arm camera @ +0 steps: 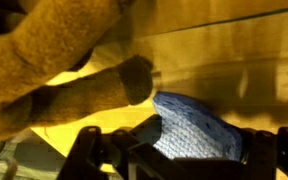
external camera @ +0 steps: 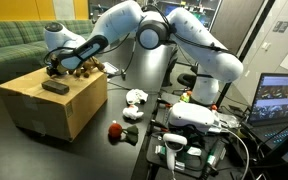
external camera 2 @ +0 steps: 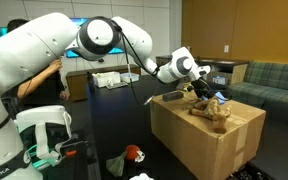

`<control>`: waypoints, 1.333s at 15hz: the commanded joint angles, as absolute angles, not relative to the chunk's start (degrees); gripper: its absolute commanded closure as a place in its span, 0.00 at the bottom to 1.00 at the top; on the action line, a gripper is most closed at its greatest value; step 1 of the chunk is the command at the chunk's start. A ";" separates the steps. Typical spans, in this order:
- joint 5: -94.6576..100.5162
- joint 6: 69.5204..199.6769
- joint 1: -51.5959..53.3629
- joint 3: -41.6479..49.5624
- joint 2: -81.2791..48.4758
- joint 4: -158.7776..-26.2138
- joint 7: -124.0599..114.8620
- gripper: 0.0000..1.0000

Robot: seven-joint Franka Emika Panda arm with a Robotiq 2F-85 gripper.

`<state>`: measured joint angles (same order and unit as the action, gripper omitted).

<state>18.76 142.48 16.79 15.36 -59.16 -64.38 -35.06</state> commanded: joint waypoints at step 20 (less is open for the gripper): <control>27.32 139.07 28.68 15.39 -29.59 -96.15 -42.29 0.97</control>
<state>24.31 141.52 27.88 15.72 -40.24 -85.13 -41.15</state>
